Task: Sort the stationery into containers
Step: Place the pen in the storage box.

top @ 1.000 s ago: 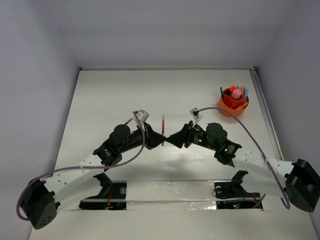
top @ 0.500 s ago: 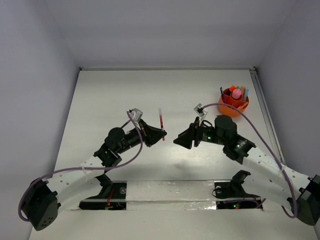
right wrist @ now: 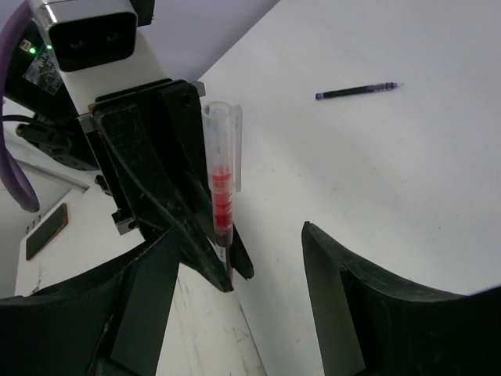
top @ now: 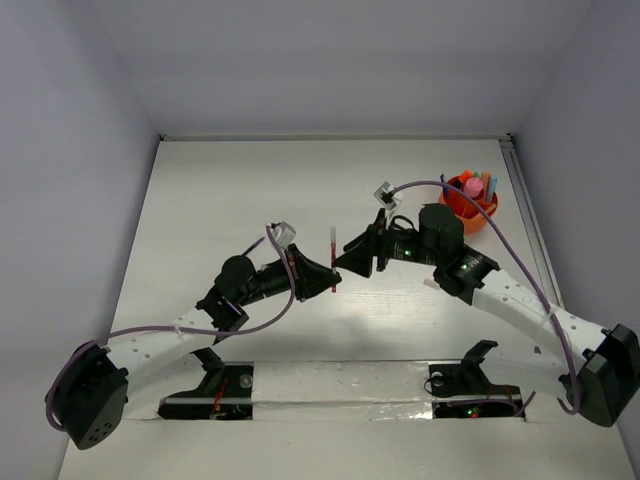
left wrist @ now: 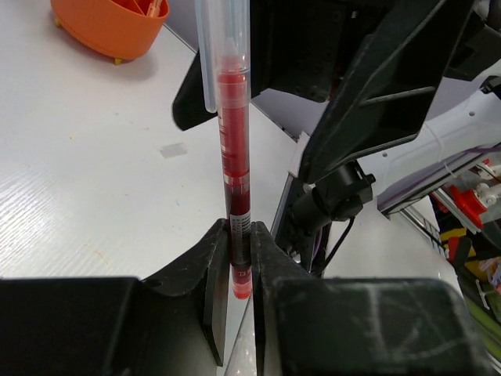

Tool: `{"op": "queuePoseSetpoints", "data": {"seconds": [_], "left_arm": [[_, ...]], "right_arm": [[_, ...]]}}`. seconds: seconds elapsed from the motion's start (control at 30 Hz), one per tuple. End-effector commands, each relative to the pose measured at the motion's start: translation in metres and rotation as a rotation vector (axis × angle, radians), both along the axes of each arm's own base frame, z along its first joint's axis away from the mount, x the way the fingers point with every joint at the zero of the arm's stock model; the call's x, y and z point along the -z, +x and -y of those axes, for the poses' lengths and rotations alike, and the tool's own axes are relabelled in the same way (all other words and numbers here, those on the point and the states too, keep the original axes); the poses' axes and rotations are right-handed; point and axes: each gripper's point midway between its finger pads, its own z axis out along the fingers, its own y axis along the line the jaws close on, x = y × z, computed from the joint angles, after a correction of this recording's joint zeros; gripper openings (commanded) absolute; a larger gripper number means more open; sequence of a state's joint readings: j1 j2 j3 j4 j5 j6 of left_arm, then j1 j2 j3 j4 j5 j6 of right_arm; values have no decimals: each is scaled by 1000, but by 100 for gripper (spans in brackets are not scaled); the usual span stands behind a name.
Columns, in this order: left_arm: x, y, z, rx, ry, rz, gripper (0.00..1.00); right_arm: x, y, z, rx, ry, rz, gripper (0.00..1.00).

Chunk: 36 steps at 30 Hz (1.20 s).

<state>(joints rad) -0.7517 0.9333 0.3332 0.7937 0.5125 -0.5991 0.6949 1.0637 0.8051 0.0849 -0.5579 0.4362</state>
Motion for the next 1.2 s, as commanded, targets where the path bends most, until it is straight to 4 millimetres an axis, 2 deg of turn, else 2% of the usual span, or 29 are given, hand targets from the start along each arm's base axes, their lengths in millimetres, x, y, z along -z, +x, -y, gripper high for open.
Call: {"op": "queuePoseSetpoints", "data": {"seconds": [0.0,0.3,0.47,0.63,0.7,0.73,0.77,0.8,0.87,0.93,0.97,1.03,1.07,1.1,1.13,1.17], "left_arm": [[-27,-6,4,48,-75,80,0],[-25,-5,11,66,-77,69,0],[-24,-2,11,52,-75,65,0],[-28,-1,10,40,-78,77,0],[-30,-1,10,42,-79,81,0],[-30,-1,10,42,-79,81,0],[-31,-1,10,42,-81,85,0],[-30,0,9,32,-77,81,0],[-31,3,7,14,-72,89,0],[-27,7,4,-24,-53,82,11],[-26,9,2,-38,-42,91,25],[-26,11,-3,-71,-31,95,42],[-26,14,-6,-92,-20,108,57],[-23,15,-8,-110,-9,108,62],[-22,19,-14,-149,4,105,69],[-21,20,-17,-167,12,106,73]], "right_arm": [[-35,-1,-10,-65,81,88,67],[-27,3,-17,-71,124,63,44],[-15,8,-20,-59,105,34,27],[-5,10,-19,-47,80,5,26],[-2,11,-19,-35,73,-3,21],[-2,12,-18,-30,70,-3,10],[-1,14,-18,-19,68,-3,5],[-2,17,-16,6,71,1,1],[-5,21,-13,38,76,11,0],[-7,32,-7,118,65,28,0],[-8,37,-4,151,59,36,0],[-10,56,7,260,43,59,0],[-11,60,10,290,40,68,0],[-11,80,26,388,30,81,0],[-9,89,36,438,21,80,0],[-10,98,46,487,19,83,0]]}}
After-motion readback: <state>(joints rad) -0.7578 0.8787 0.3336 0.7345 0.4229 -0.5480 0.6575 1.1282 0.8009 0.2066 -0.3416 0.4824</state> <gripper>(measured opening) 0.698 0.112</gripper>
